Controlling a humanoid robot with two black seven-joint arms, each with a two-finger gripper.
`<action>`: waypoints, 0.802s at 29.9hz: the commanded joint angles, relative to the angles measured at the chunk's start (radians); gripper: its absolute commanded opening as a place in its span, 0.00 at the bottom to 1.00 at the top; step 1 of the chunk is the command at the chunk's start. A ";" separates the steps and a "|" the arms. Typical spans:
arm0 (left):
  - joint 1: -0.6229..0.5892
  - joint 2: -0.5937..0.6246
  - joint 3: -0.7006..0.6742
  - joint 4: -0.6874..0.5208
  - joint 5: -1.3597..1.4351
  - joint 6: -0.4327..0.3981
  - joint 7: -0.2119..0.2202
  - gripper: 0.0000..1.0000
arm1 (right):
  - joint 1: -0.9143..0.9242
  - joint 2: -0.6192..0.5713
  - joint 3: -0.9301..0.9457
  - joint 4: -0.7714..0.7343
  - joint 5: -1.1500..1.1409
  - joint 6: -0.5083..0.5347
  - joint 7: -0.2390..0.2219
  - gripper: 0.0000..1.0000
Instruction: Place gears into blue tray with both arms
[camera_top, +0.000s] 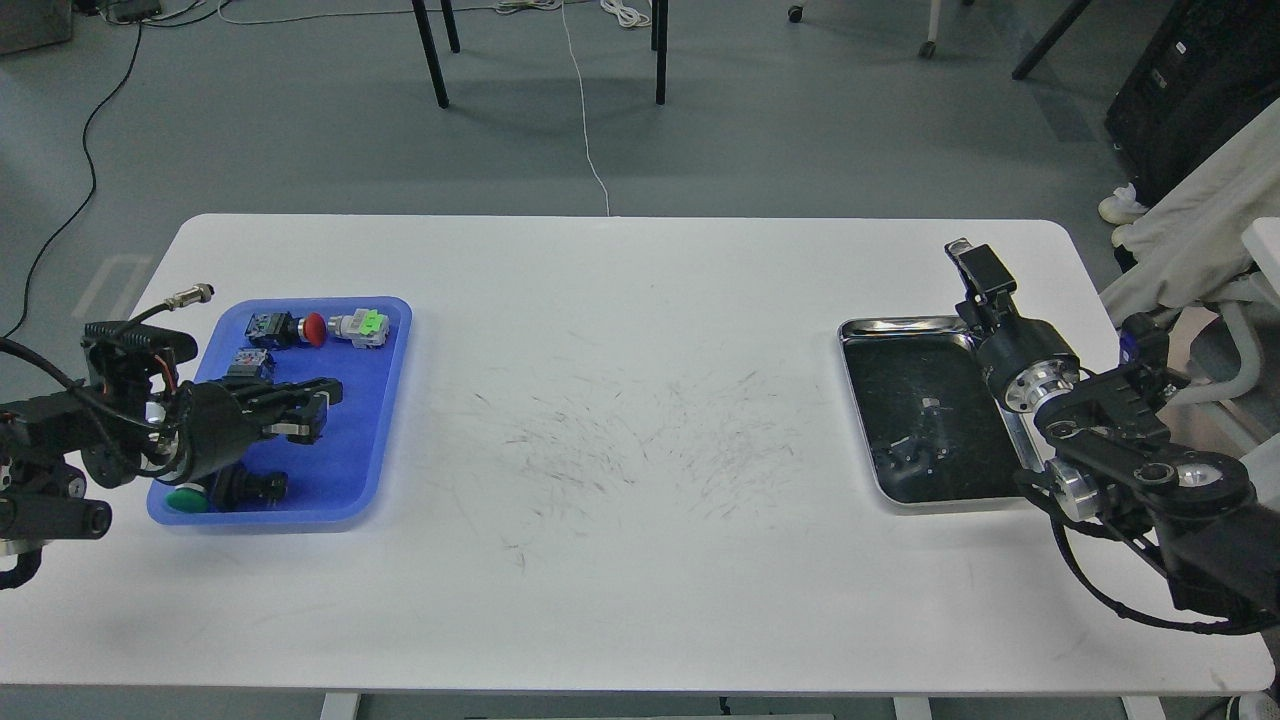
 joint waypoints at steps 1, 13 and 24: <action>0.039 0.007 -0.035 0.006 -0.016 0.000 0.000 0.08 | 0.001 0.000 0.000 0.001 0.000 0.000 0.000 0.94; 0.125 -0.001 -0.053 0.081 -0.030 0.000 0.000 0.09 | 0.000 0.000 0.000 0.001 0.000 0.000 0.000 0.94; 0.155 0.068 -0.242 0.075 -0.112 -0.041 0.000 0.07 | -0.003 0.000 0.000 0.001 0.000 0.000 0.000 0.94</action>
